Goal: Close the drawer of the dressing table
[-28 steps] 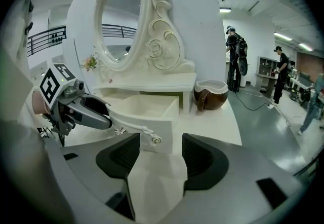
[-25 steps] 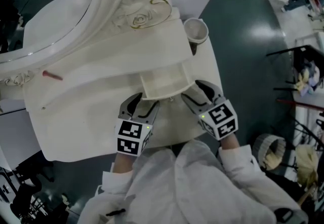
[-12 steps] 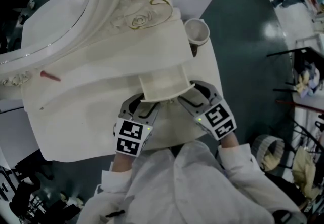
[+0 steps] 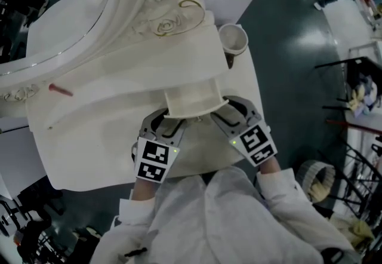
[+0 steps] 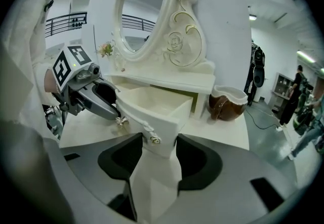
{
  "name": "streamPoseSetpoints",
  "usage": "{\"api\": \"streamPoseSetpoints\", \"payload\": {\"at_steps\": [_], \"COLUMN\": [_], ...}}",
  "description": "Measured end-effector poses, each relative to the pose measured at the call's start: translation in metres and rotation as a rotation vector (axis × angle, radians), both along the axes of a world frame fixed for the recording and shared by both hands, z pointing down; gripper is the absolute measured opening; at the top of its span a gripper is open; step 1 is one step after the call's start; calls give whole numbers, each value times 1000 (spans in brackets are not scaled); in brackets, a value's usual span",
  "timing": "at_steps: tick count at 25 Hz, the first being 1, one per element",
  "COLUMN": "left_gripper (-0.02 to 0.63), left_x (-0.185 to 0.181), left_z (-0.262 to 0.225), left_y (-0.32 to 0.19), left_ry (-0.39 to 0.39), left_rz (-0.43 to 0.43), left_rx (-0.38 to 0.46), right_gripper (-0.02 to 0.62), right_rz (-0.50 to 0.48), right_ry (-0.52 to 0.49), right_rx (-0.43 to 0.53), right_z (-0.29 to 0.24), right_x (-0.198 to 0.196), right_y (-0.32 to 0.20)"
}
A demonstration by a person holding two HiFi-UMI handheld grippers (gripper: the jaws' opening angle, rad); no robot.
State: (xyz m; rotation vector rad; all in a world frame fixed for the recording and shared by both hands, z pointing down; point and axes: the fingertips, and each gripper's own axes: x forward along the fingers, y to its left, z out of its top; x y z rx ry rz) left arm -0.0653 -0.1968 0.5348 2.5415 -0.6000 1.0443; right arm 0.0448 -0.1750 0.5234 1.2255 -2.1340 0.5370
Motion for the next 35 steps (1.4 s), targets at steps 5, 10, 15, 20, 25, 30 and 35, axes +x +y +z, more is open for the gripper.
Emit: {"api": "streamPoseSetpoints", "payload": {"at_steps": [5,10,15,20,25,30,35], "left_gripper": [205,201,199,199,199,198,196], "left_x": [3,6,9,10,9,7,9], "left_z": [0,2,-3,-5,-5,-6,-5], "left_y": [-1,0,-4,-7,-8,-13,-18], "left_ry": [-18,-13,-17,-31,-42,-34,-40], "left_rz": [18,21,28,38,43,30,31], "left_rx": [42,68,92,109,120,122,116], "right_gripper": [207,206,204,198,195,193,195], "right_rz": [3,11,6,-19,-20,-43,-34], "right_ry": [42,84,108,145,155,177,172], "right_rx": [15,25,41,42,72,90,84], "right_z": [2,3,-3,-8,-5,-7,-7], "right_x": [4,6,10,11,11,10,12], "right_y": [0,0,-3,-4,-6,-12,-17]}}
